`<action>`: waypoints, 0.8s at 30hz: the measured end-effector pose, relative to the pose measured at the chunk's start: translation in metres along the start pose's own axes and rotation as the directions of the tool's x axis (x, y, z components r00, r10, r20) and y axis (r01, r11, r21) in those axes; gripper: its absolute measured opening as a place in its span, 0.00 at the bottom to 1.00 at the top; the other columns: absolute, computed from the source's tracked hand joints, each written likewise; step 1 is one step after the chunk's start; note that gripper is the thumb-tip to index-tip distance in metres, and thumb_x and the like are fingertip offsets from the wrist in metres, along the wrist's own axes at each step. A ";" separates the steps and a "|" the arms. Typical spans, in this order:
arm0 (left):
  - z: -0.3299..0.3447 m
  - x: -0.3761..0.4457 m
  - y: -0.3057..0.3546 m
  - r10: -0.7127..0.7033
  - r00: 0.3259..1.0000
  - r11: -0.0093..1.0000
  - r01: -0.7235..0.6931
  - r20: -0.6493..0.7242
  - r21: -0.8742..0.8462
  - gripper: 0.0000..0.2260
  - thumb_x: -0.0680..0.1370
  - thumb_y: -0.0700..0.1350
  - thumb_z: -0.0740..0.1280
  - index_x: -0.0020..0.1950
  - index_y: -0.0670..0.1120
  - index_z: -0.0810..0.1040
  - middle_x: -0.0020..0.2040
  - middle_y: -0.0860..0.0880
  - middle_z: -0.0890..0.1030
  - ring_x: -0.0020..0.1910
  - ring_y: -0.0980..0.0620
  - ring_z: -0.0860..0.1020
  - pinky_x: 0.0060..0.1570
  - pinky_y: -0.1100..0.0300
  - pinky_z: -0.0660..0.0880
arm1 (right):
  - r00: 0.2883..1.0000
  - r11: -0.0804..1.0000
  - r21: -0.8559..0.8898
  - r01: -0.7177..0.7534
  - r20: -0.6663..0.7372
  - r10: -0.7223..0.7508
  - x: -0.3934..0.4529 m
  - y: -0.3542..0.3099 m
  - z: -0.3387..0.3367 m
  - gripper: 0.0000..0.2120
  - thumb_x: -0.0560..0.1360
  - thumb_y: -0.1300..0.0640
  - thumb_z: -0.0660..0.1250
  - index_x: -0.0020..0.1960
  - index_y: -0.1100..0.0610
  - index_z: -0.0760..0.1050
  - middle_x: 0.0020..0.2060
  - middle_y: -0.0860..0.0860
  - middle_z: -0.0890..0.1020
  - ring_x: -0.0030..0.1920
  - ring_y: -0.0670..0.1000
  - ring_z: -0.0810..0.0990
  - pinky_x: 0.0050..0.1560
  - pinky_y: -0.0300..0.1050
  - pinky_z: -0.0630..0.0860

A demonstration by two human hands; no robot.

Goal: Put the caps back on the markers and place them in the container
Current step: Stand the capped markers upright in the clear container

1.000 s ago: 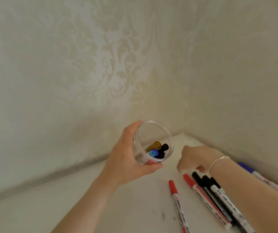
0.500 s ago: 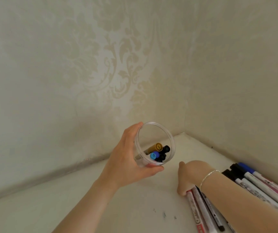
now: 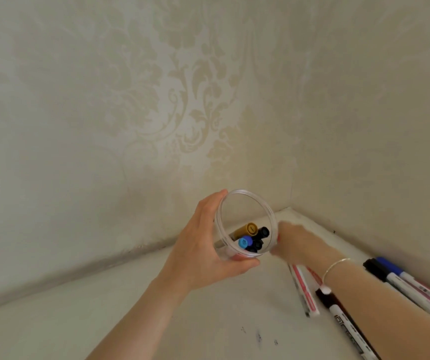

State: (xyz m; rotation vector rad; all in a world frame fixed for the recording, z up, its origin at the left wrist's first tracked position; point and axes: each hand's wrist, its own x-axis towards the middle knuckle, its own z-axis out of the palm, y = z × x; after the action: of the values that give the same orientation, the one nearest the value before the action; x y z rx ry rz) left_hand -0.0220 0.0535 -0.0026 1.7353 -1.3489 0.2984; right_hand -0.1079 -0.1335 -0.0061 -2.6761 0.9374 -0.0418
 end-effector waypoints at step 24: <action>-0.001 0.005 -0.002 -0.041 0.999 0.999 0.040 -0.029 -0.018 0.43 0.59 0.59 0.79 0.69 0.60 0.61 0.63 0.65 0.68 0.62 0.66 0.71 0.55 0.77 0.67 | 0.372 0.585 0.095 0.805 -0.850 -0.373 -0.044 -0.112 -0.075 0.06 0.64 0.54 0.58 0.34 0.57 0.68 0.26 0.53 0.70 0.32 0.49 0.65 0.37 0.42 0.64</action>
State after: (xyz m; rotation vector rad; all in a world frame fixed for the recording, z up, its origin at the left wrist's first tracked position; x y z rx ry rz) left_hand -0.0177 0.0509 0.0006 1.7352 -1.2902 0.2872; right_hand -0.0842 -0.0440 0.1018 -2.2417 -0.0907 -1.4988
